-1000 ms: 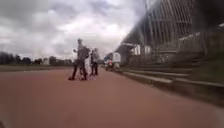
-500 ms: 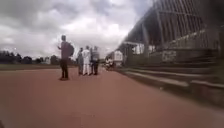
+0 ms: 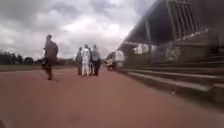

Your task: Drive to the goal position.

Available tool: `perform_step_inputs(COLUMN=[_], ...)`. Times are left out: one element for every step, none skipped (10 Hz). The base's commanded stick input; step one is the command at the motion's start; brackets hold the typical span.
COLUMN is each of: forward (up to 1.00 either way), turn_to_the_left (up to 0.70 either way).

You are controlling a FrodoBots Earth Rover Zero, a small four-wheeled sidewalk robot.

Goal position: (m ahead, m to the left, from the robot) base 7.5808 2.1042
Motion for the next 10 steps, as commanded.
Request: perform_step_inputs(forward=[1.00, 1.00, 1.00, 1.00, 1.00, 1.00, 1.00, 1.00, 1.00, 1.00], turn_to_the_left=[0.01, 0.01, 0.01, 0.01, 0.01, 0.01, -0.09, -0.25, -0.21, -0.10])
